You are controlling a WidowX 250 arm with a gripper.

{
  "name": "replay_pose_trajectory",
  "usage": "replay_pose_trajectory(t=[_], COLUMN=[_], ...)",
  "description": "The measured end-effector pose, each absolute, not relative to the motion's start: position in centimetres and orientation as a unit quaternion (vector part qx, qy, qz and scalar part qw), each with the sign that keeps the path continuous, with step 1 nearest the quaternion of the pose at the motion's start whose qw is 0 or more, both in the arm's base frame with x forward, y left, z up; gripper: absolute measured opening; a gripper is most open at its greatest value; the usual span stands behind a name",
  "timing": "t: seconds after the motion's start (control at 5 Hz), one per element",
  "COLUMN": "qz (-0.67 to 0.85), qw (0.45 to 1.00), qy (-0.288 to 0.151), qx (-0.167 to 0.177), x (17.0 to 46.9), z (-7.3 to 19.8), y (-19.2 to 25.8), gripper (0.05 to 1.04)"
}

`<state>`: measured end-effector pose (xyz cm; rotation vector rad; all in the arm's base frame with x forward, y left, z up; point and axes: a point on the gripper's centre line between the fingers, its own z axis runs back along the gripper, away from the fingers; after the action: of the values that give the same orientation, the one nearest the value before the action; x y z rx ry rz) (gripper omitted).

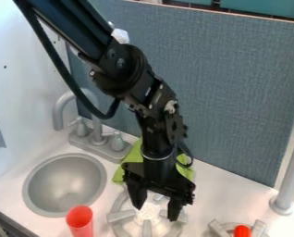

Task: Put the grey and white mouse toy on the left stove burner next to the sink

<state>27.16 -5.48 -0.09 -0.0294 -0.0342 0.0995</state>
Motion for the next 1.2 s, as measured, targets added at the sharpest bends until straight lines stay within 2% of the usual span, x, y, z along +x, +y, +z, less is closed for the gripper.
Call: replay_pose_trajectory(t=[0.2, 0.6, 0.8, 1.0, 1.2], qz=[0.051, -0.023, -0.052, -0.064, -0.081], qw=[0.999, 1.000, 0.999, 0.998, 0.996], qy=[-0.005, 0.000, -0.012, 0.011, 0.016], qx=[-0.012, 0.011, 0.006, 0.026, 0.026], x=[26.7, 23.1, 22.9, 23.0, 23.7], z=[-0.7, -2.8, -3.3, -4.9, -6.1], y=[-5.4, -7.6, -8.1, -8.5, -8.9], gripper=[0.989, 0.989, 0.989, 0.989, 0.989])
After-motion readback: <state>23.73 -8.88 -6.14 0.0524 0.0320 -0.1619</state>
